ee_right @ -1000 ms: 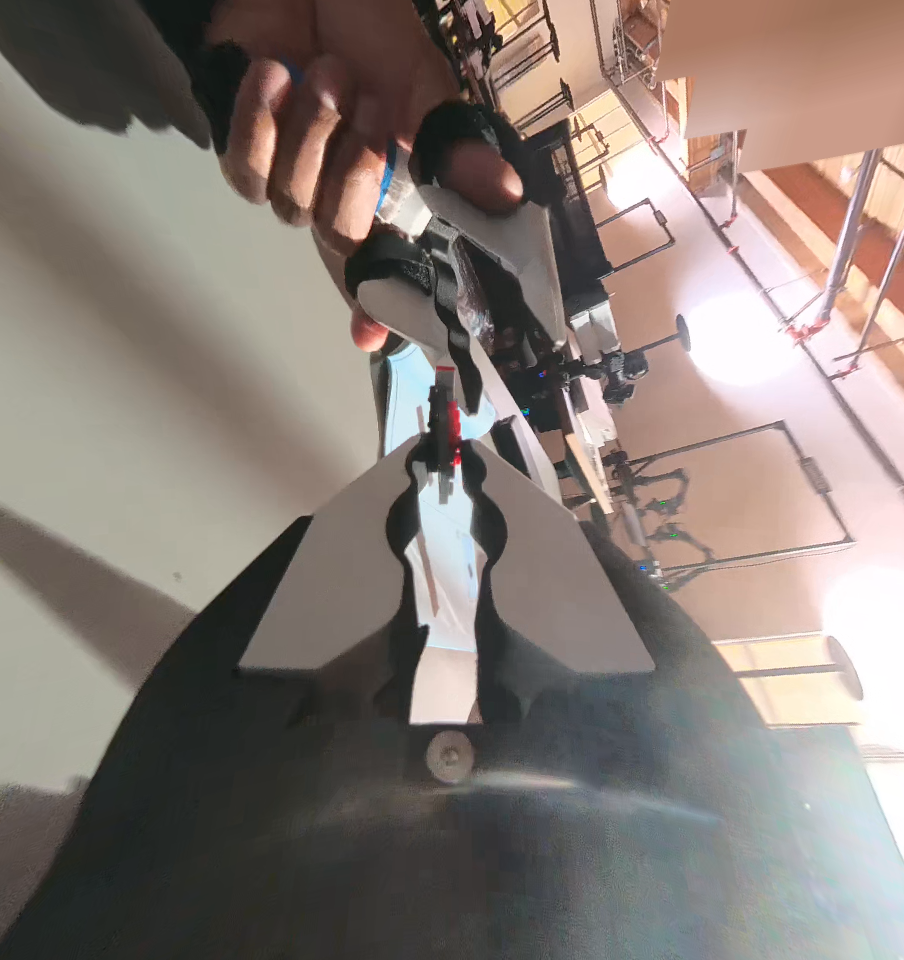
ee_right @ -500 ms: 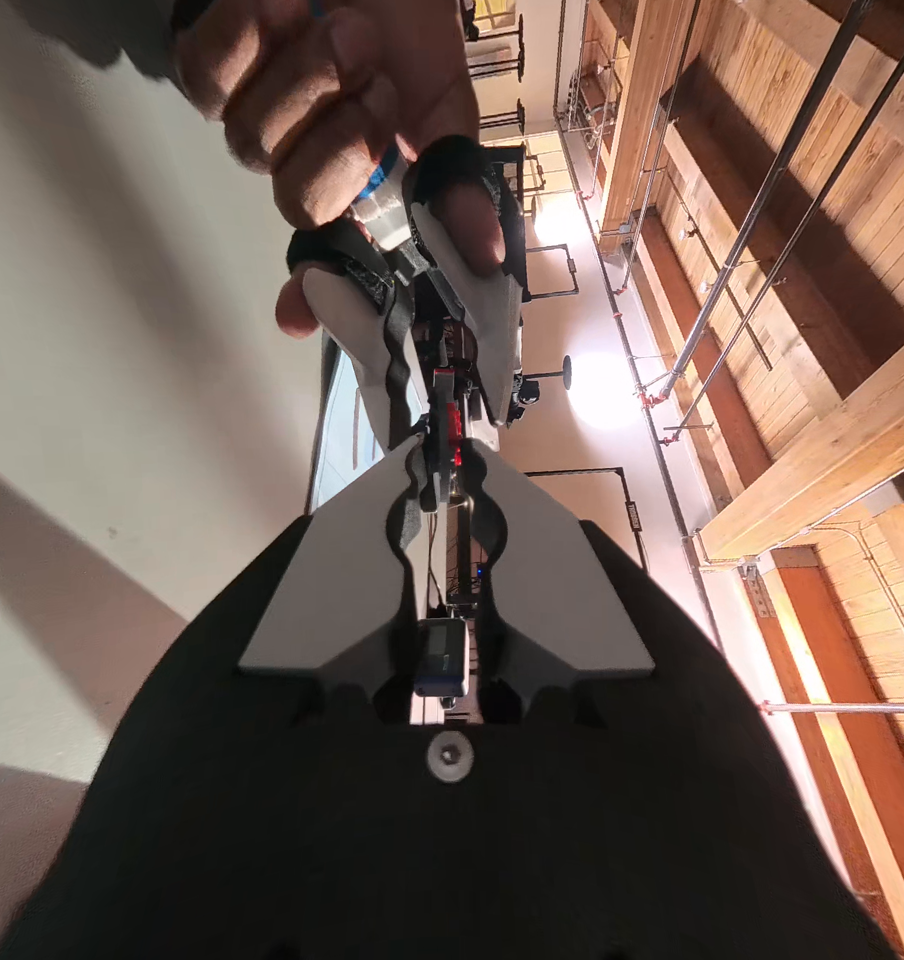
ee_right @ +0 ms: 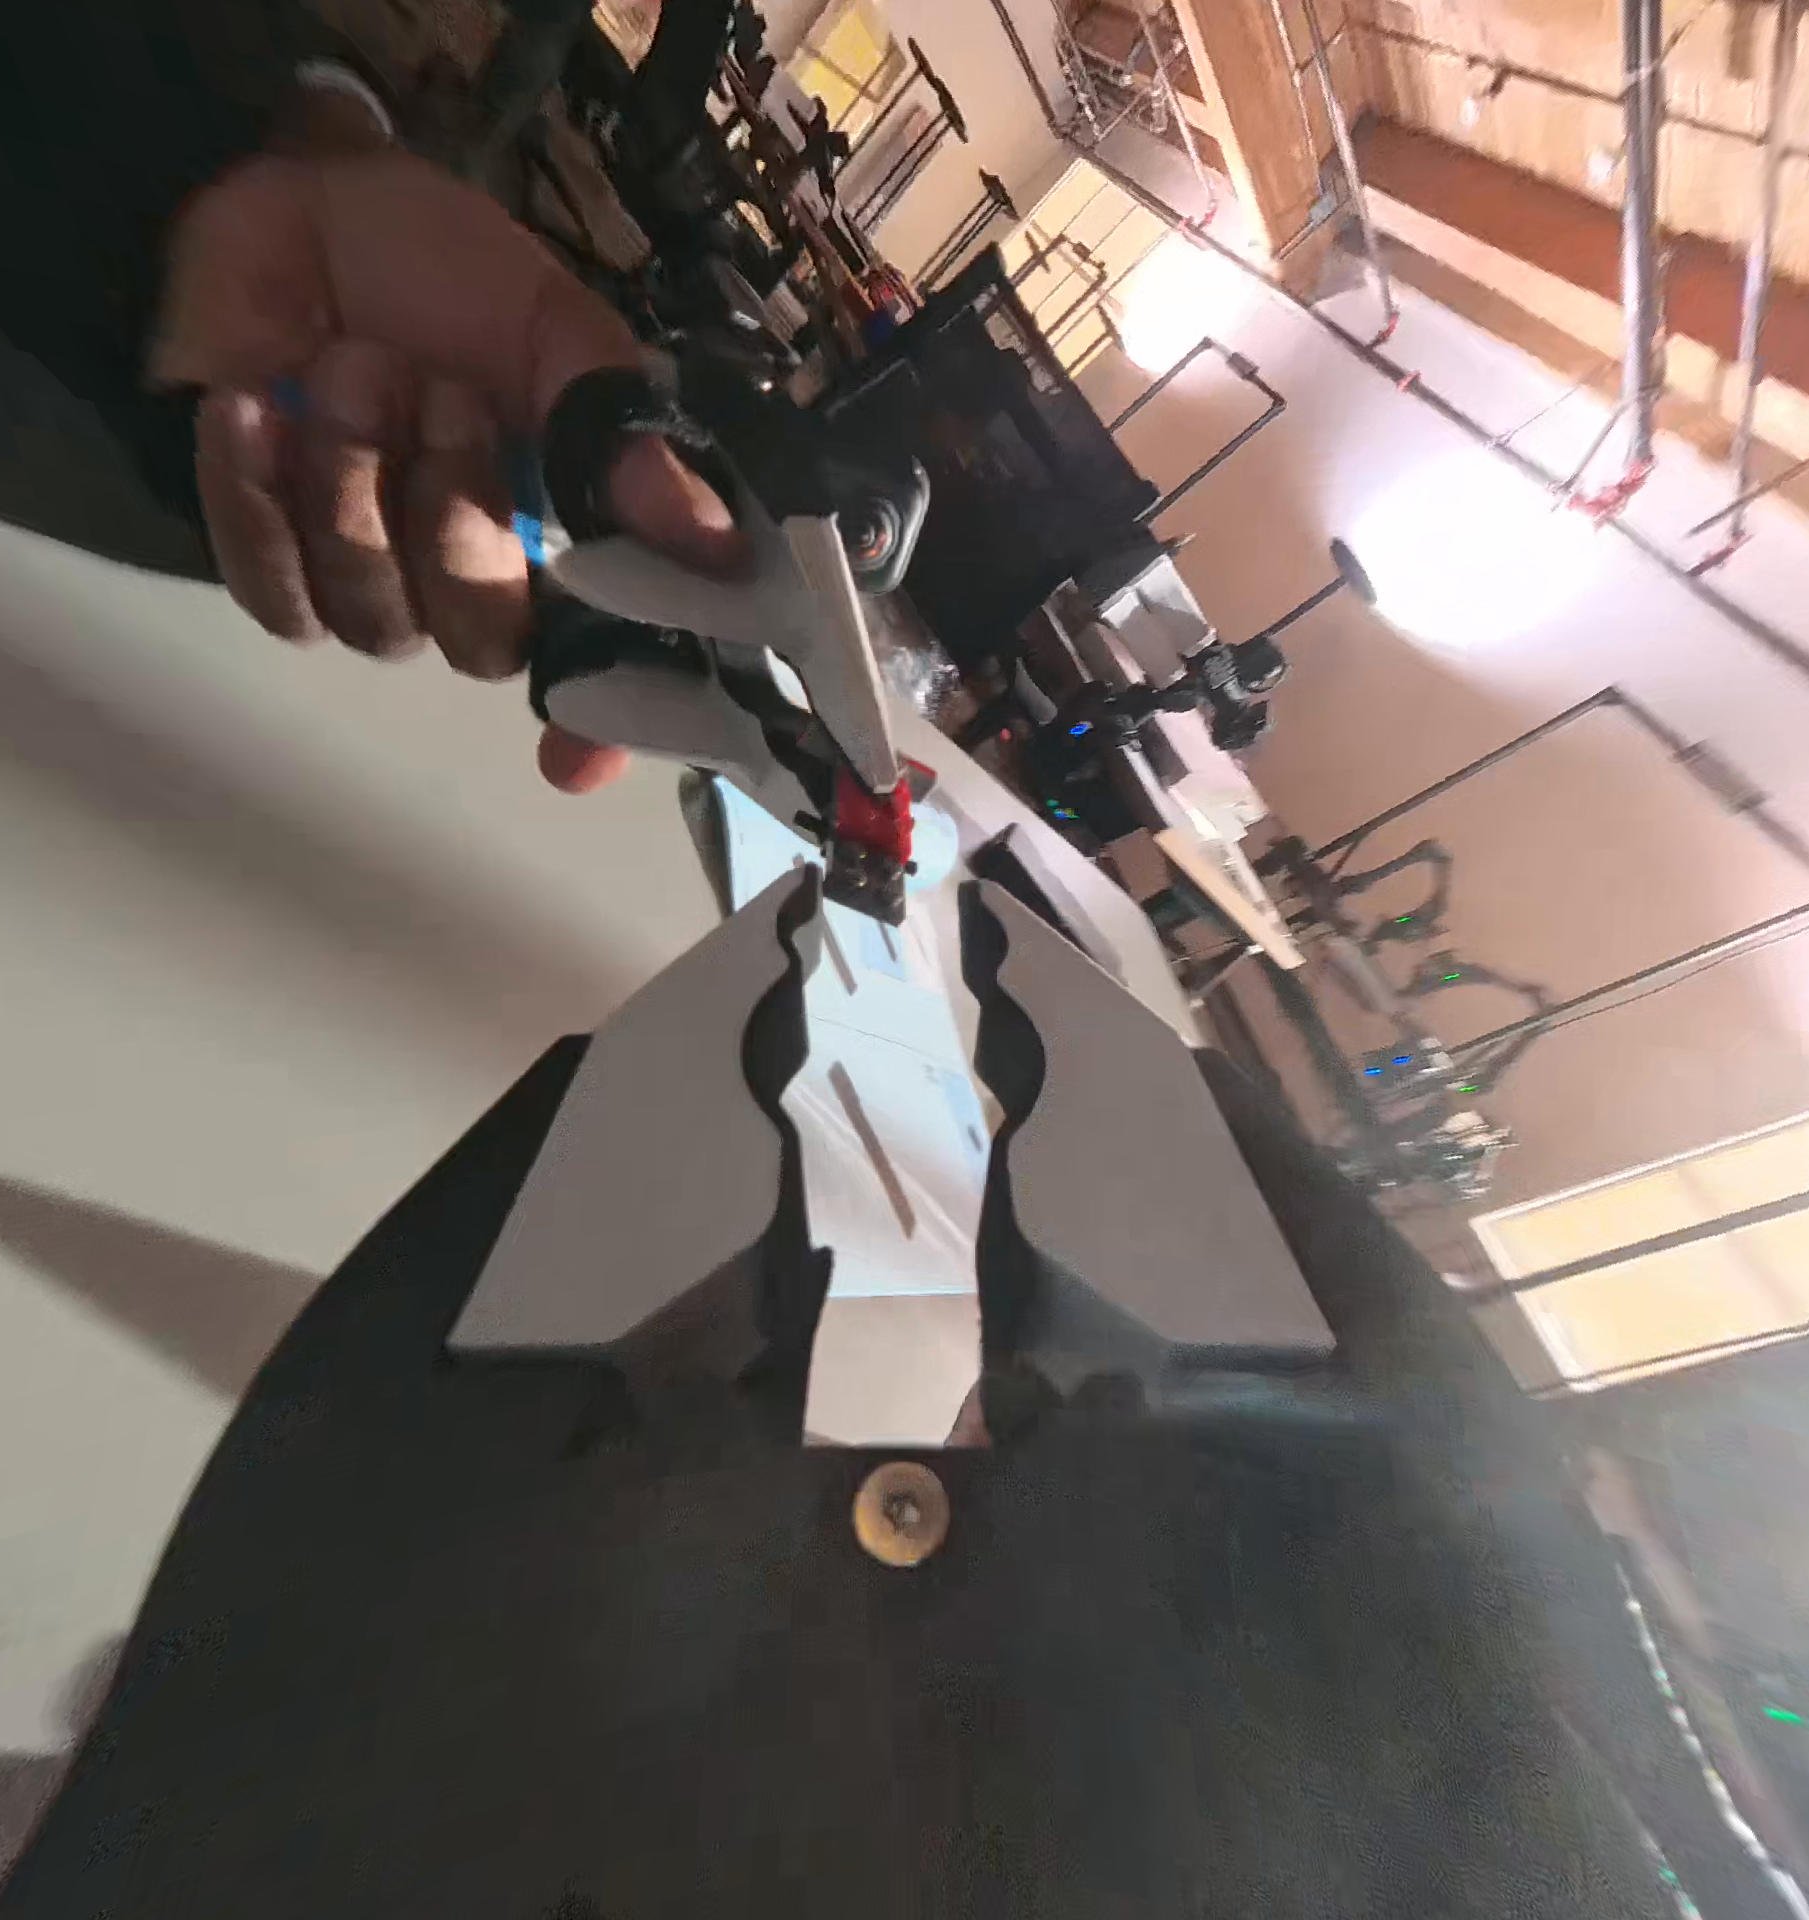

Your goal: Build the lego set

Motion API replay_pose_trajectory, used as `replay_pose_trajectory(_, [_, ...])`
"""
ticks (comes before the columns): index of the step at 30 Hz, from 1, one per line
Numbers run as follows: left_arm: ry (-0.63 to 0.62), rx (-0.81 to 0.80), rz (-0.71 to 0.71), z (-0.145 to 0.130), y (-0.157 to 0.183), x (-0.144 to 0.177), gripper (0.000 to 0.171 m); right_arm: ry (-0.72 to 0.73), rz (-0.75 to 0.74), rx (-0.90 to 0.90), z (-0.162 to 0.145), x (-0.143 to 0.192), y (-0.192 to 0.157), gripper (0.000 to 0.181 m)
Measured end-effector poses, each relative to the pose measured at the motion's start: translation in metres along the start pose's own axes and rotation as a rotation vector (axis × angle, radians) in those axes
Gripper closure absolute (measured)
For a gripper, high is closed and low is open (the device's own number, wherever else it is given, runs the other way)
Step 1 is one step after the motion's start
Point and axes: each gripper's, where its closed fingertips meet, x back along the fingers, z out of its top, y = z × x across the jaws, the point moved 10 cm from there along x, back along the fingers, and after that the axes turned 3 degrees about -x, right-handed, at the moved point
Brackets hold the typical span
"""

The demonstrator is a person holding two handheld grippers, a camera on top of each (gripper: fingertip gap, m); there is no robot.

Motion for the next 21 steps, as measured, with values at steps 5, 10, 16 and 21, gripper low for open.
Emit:
replay_pose_trajectory(5, [-0.008,-0.019,0.001,-0.001,0.001,-0.002,0.158,-0.015,0.064,-0.126,-0.003,-0.001,0.005,0.156])
replay_pose_trajectory(10, [-0.04,-0.029,-0.016,-0.002,0.002,-0.005,0.153,0.025,0.112,-0.138,-0.003,0.002,0.004,0.163])
replay_pose_trajectory(16, [-0.066,-0.03,-0.036,-0.006,0.004,-0.01,0.158,0.03,0.111,-0.117,-0.003,0.004,0.004,0.162])
replay_pose_trajectory(21, [-0.01,-0.004,-0.028,-0.005,0.002,-0.007,0.158,-0.076,0.072,-0.145,-0.005,0.017,0.011,0.146])
